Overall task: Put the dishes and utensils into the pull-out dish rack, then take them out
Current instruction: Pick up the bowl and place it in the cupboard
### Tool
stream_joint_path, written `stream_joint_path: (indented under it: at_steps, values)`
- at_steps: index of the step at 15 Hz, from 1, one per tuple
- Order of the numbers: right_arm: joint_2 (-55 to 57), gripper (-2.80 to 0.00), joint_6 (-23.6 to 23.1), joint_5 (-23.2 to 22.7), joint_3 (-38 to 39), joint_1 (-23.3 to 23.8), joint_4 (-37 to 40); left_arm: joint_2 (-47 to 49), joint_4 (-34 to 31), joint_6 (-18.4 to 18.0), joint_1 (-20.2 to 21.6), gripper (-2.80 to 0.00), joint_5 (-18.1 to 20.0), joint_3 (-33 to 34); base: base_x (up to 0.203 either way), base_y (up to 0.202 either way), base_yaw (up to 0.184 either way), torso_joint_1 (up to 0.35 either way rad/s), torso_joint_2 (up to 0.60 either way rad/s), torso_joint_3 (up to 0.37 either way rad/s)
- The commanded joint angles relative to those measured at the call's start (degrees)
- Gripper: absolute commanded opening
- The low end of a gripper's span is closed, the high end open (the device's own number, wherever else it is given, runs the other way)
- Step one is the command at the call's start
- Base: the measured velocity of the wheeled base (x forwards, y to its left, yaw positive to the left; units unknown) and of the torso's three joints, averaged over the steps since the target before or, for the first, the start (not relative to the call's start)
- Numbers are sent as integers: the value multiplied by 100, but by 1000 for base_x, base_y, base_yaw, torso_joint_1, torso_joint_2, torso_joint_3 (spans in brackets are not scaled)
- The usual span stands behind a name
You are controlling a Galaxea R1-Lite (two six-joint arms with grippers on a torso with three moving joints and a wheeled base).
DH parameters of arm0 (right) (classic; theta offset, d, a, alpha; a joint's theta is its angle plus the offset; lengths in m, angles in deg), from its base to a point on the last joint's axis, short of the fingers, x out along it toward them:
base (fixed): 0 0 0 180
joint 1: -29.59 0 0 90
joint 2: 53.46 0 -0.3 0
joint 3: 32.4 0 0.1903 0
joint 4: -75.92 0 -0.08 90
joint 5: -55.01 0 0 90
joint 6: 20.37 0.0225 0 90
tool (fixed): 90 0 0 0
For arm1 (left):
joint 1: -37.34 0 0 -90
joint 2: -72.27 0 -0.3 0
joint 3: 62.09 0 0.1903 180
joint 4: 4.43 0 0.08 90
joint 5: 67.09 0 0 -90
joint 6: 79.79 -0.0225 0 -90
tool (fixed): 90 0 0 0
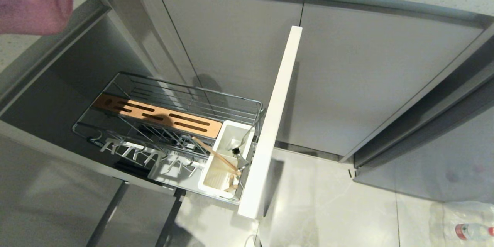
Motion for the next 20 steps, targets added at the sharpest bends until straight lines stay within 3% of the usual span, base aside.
stream_joint_path:
  at_steps: [1,3,6,8,12,14,20]
  values:
    - [2,-280,4,0,9,-1,0,377,1011,30,-296,-280,-717,324,0,0,0,0,0,0]
    - [2,-280,4,0,9,-1,2,729,1317,187,-445,-280,-1368,524,0,0,0,0,0,0]
    - [2,-280,4,0,9,-1,4,976,1554,915,-664,-280,-1688,692,0,0,0,0,0,0]
    - [2,-280,4,0,9,-1,0,1102,1975,996,-742,-280,-1874,1120,0,0,0,0,0,0]
    - [2,-280,4,0,9,-1,0,1762,3464,1174,-760,-280,-2561,1479,0,0,0,0,0,0]
    - [2,-280,4,0,9,-1,0,2000,4310,1181,-777,-280,-2614,1694,0,0,0,0,0,0]
    - [2,-280,4,0,9,-1,6,2854,5340,1465,-869,-280,-3003,1994,0,0,0,0,0,0]
